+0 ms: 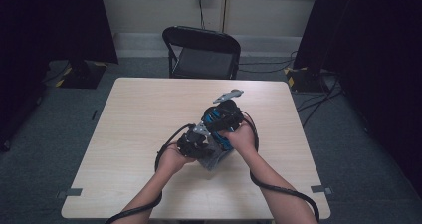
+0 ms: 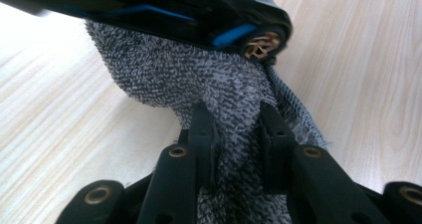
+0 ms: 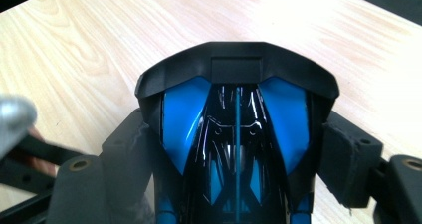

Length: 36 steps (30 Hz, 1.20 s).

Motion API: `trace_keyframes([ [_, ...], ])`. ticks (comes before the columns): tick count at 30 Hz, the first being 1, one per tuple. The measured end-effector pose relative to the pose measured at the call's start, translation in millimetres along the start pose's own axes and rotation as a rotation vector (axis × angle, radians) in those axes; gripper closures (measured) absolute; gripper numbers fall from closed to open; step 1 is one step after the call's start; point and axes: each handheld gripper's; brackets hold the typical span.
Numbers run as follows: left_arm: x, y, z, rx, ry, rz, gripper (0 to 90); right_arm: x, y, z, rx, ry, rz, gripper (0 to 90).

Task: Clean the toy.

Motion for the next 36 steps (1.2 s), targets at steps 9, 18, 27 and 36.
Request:
trace_keyframes([
  [9, 7.8, 0.3, 7.7, 0.019, -0.018, -0.013, 72.8, 1.0, 3.5, 1.5, 0.01, -0.009, 0.002, 25.4],
  [18, 12.6, 0.1, 16.1, 0.049, -0.06, -0.021, 72.8, -0.1, 3.7, 7.7, 0.029, -0.022, 0.008, 25.4],
  [27, 5.7, -1.2, 24.2, 0.099, -0.097, -0.041, 72.7, -2.6, 5.9, 15.4, 0.044, -0.027, 0.008, 25.4],
  [36, -17.8, -16.4, 6.6, 0.037, -0.049, -0.034, 72.3, -5.6, 3.7, 17.3, 0.038, -0.024, 0.006, 25.4],
])
Point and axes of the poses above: each handheld gripper's, and its own axes: x roughly forward along the jaws, y roughly out of its top, z roughly to its right, and after that the axes turned 6 degrees about x, right-handed
